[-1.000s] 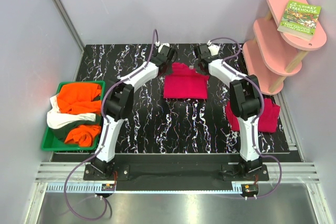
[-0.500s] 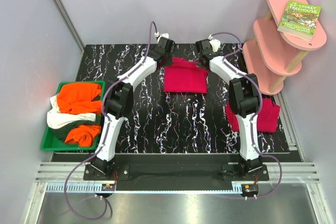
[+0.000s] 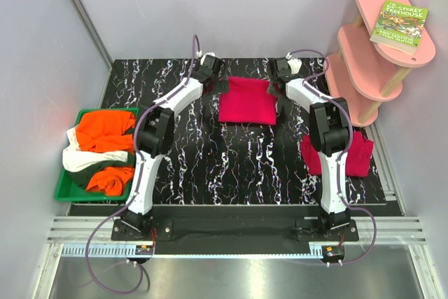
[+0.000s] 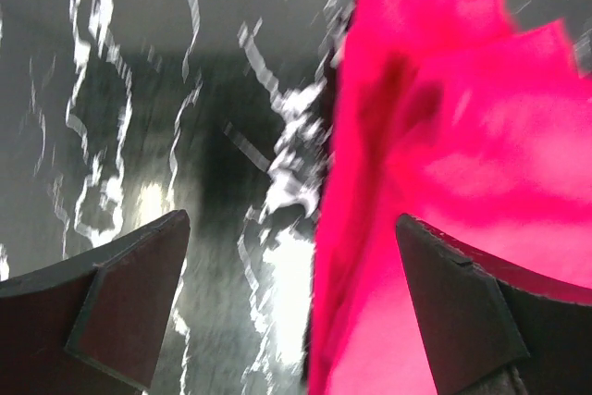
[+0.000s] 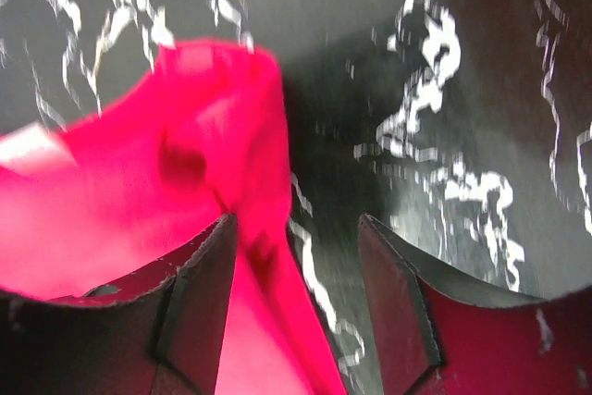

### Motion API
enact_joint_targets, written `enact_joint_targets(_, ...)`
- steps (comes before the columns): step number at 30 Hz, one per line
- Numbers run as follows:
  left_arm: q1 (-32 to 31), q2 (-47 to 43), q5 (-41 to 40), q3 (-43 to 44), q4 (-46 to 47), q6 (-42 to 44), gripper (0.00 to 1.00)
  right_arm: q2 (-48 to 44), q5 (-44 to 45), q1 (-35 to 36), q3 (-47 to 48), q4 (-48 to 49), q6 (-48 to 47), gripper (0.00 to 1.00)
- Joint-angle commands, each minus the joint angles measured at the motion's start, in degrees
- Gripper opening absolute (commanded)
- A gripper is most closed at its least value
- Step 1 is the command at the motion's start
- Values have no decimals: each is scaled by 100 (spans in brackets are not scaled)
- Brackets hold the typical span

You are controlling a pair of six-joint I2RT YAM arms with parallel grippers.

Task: Fold and stack the t-shirts
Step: Fold the long partially folded tshirt into a neat square

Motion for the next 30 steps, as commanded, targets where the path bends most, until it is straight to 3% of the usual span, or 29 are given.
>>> enact_joint_targets(1,-100,-894,20,-654,238,-299,99,-1030,86,395,-568,287,-58,63)
enact_joint_targets(9,-539,-1756,64,-2054,880,-448,99,-1902,-20,924,-2029,595,355,59)
enact_joint_targets(22,-584,-1177,626,-1923,643,-651,99,-1339,-414,915,-2206,411,566,60)
enact_joint_targets(28,-592,-852,907,-1852,195,-721,96,-1190,-652,915,-2434,236,698,59)
enact_joint_targets(30,-592,-772,1048,-1931,160,-738,90,-1146,-757,915,-2469,87,725,57)
